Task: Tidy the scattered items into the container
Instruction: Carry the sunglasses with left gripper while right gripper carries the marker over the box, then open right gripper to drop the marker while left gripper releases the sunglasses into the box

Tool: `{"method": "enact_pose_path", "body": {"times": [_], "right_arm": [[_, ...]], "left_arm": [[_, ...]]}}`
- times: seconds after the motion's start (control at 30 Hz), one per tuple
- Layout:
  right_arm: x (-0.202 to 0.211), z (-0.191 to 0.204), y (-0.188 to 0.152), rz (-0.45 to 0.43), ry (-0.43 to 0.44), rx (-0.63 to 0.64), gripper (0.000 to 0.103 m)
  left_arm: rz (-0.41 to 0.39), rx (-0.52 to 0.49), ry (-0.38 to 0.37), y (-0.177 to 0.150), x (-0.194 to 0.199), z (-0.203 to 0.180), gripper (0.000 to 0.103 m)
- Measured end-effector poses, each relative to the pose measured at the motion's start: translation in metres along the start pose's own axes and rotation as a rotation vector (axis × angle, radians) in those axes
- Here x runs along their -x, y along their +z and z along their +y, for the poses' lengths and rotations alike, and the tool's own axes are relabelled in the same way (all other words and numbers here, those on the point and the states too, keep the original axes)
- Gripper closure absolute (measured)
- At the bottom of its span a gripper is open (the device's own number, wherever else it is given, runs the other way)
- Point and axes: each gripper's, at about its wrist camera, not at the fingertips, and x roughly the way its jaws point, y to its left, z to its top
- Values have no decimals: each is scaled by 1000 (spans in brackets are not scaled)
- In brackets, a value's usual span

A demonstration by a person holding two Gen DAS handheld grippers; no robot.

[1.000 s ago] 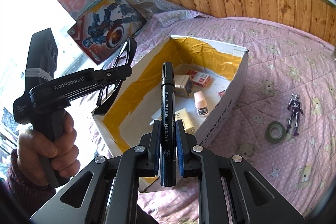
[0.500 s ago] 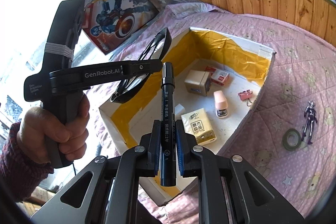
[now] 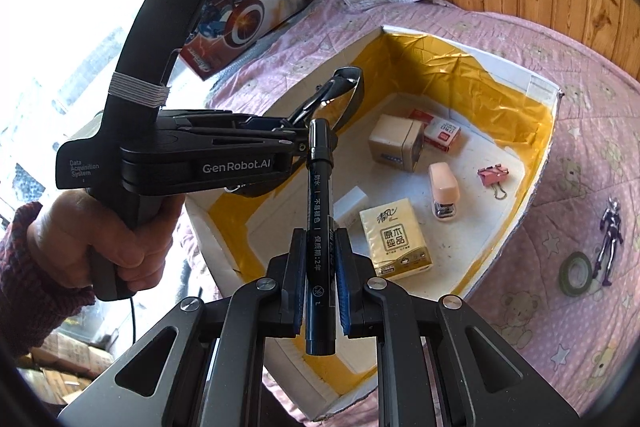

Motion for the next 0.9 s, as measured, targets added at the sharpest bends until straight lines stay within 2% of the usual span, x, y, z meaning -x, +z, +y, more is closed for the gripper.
{"method": "enact_pose_path", "body": {"times": [0.33,0.5,0.9], "right_arm": [[-20,-1,-1,71,-15,8,89],[-27,0,1,91,-21,15,89],[-30,2,-1,114,-27,16,89]], "left_arm": [[61,-25,42,-5,-20,5,67],[65,-57,82,-6,-22,3,67],[72,-142,119,-15,-23,-5,67]]}}
